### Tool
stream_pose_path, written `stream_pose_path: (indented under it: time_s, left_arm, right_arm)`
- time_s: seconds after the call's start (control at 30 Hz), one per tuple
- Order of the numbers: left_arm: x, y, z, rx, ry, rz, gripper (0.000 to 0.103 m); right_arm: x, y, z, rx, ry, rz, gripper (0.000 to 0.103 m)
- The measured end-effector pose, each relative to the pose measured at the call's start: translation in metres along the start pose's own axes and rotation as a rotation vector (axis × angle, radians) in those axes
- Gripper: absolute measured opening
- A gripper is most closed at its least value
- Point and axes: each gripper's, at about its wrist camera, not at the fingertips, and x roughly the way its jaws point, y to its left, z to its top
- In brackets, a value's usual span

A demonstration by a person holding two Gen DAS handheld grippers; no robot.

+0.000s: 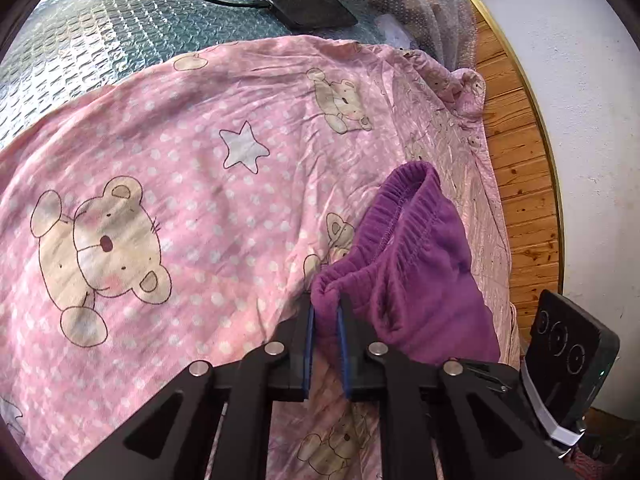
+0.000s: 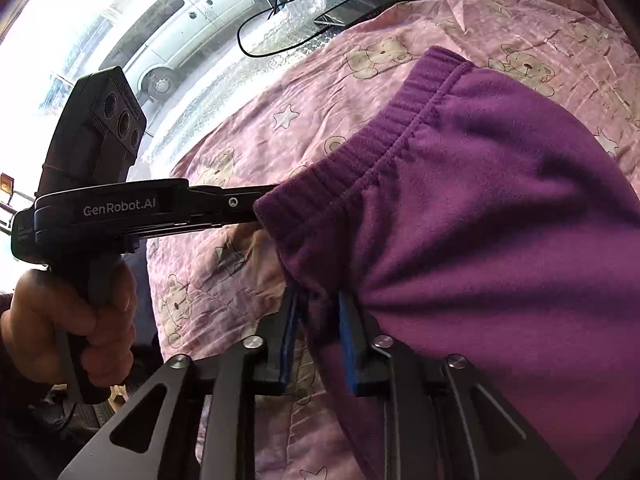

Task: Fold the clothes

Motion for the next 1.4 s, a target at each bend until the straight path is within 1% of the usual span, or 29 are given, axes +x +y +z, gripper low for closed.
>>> stream_pose_path:
  time_s: [0.07,0.17,0.23,0.27,0.3,0.33,0.37,0.4,0.43,0.5,0.53,0.57,0.6,0.63,0.73,0.83,0.9,0.97,1.0,1.03,1.07,1.1,1.13,1.17,1.2,1.27,1.3,1.37,1.4]
  left_arm:
    - [-0.020,0.001,0.002,0.010,-0.052,0.029,0.018]
    - [-0.060,0.009,0.008,-0.020,-0.156,0.039,0.019]
    - [-0.080,-0.005,0.011,0.032,-0.211,0.018,0.019]
    - [-0.081,-0.020,0.011,0.085,-0.214,-0.021,0.019]
    - [-0.074,-0.039,0.010,0.143,-0.183,-0.071,0.020]
    - [-0.060,-0.058,0.008,0.200,-0.122,-0.117,0.020]
    - [-0.042,-0.075,0.003,0.257,-0.055,-0.144,0.020]
    - [-0.021,-0.090,-0.002,0.316,0.008,-0.143,0.020]
    - [0.001,-0.100,-0.008,0.376,0.065,-0.102,0.020]
    - [0.036,-0.095,-0.010,0.447,0.133,0.044,0.020]
    - [0.046,-0.084,-0.005,0.455,0.140,0.106,0.003]
    - [0.049,-0.074,0.001,0.454,0.141,0.107,0.004]
    - [0.048,-0.069,0.006,0.455,0.146,0.080,0.004]
    - [0.048,-0.069,0.009,0.463,0.158,0.086,0.004]
    - [0.045,-0.081,0.005,0.504,0.168,0.161,0.004]
    - [0.036,-0.098,0.002,0.507,0.149,0.176,0.005]
    - [0.031,-0.110,0.002,0.524,0.133,0.179,0.005]
    - [0.036,-0.108,0.008,0.510,0.131,0.276,0.005]
    - [0.039,-0.102,0.014,0.480,0.133,0.312,0.005]
    - [0.040,-0.099,0.018,0.449,0.128,0.323,0.005]
    - [0.039,-0.102,0.021,0.436,0.116,0.346,0.005]
    - [0.036,-0.110,0.020,0.450,0.098,0.381,0.005]
    - [0.032,-0.123,0.018,0.473,0.082,0.393,0.005]
    - [0.027,-0.137,0.014,0.497,0.069,0.382,0.005]
    - [0.024,-0.154,0.006,0.523,0.059,0.354,0.005]
    - [0.029,-0.189,-0.014,0.573,0.076,0.268,0.008]
    - [0.040,-0.205,-0.026,0.603,0.099,0.234,0.011]
    - [0.079,-0.234,-0.051,0.661,0.172,0.195,0.013]
    - [0.098,-0.242,-0.065,0.685,0.212,0.198,0.013]
  right_arm:
    - [-0.028,-0.004,-0.005,0.042,-0.045,0.015,0.034]
    - [-0.093,-0.027,-0.032,0.130,-0.181,-0.009,0.035]
    - [-0.139,-0.067,-0.070,0.258,-0.279,-0.105,0.036]
    - [-0.158,-0.088,-0.092,0.332,-0.314,-0.159,0.036]
    - [-0.176,-0.111,-0.117,0.417,-0.341,-0.225,0.036]
    - [-0.191,-0.135,-0.140,0.500,-0.357,-0.295,0.036]
    - [-0.204,-0.158,-0.166,0.575,-0.360,-0.363,0.036]
    - [-0.211,-0.178,-0.188,0.625,-0.346,-0.430,0.036]
    - [-0.219,-0.195,-0.210,0.664,-0.330,-0.517,0.036]
    - [-0.226,-0.212,-0.266,0.724,-0.295,-0.616,0.036]
    - [-0.227,-0.217,-0.296,0.747,-0.262,-0.658,0.036]
    - [-0.226,-0.221,-0.326,0.771,-0.227,-0.668,0.036]
    - [-0.235,-0.215,-0.348,0.746,-0.310,-0.638,0.035]
    - [-0.237,-0.214,-0.362,0.761,-0.299,-0.618,0.034]
    - [-0.252,-0.207,-0.368,0.743,-0.264,-0.553,0.033]
    - [-0.287,-0.214,-0.378,0.720,-0.322,-0.652,0.034]
    - [-0.312,-0.246,-0.404,0.793,-0.365,-0.735,0.035]
    - [-0.330,-0.282,-0.449,0.915,-0.375,-0.815,0.035]
    - [-0.332,-0.301,-0.474,0.994,-0.344,-0.859,0.035]
    - [-0.334,-0.314,-0.499,1.046,-0.359,-0.837,0.039]
    - [-0.343,-0.318,-0.515,1.055,-0.454,-0.772,0.033]
    - [-0.348,-0.325,-0.521,1.073,-0.443,-0.734,0.026]
    - [-0.353,-0.327,-0.518,1.074,-0.412,-0.739,0.028]
    - [-0.359,-0.326,-0.513,1.053,-0.410,-0.771,0.032]
    - [-0.367,-0.322,-0.509,1.026,-0.444,-0.802,0.039]
    - [-0.375,-0.334,-0.513,1.031,-0.490,-0.833,0.042]
    - [-0.375,-0.347,-0.520,1.060,-0.488,-0.840,0.042]
    - [-0.367,-0.383,-0.552,1.149,-0.431,-0.835,0.042]
    - [-0.374,-0.386,-0.561,1.130,-0.512,-0.821,0.043]
